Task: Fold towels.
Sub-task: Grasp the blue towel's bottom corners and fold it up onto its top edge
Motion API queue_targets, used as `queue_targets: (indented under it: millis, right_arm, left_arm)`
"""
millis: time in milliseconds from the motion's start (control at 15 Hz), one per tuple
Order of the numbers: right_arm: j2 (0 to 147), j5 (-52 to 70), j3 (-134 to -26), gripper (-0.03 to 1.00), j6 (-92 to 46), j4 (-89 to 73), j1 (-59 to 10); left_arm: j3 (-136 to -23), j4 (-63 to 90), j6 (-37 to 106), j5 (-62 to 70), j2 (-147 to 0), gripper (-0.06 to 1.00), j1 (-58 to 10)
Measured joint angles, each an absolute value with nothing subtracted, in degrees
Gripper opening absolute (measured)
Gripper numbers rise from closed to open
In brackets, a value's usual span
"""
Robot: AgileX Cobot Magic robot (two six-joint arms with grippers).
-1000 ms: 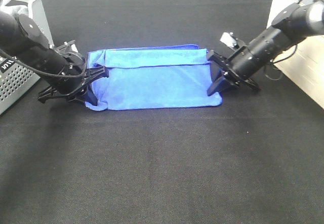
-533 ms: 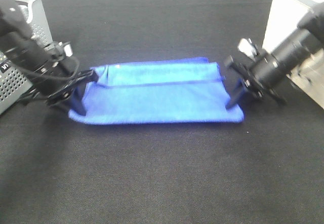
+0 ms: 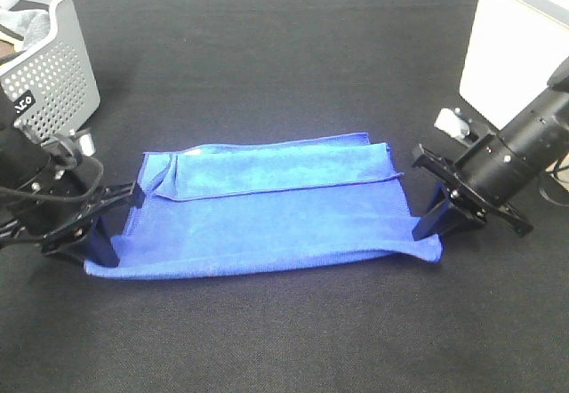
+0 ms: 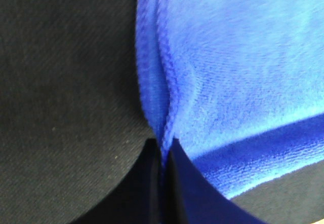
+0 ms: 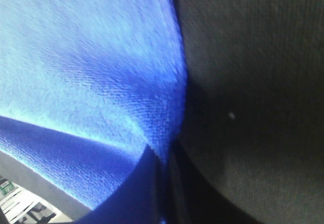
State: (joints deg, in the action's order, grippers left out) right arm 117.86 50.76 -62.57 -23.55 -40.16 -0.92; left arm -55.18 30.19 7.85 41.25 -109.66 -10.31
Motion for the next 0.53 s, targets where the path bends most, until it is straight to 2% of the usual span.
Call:
queue_targets:
  millis: [333, 533]
  right_arm:
    - [117.91, 50.76, -69.73, 0.00, -23.32, -39.99, -0.92]
    - [121.41, 50.76, -81.36, 0.00, -23.03, -39.94, -0.92]
  left_arm:
    - [-63.03, 29.05, 5.21, 39.76, -109.66, 0.01, -10.31]
    - [-72.88, 27.79, 4.24, 36.38, -112.30, 0.01, -10.26]
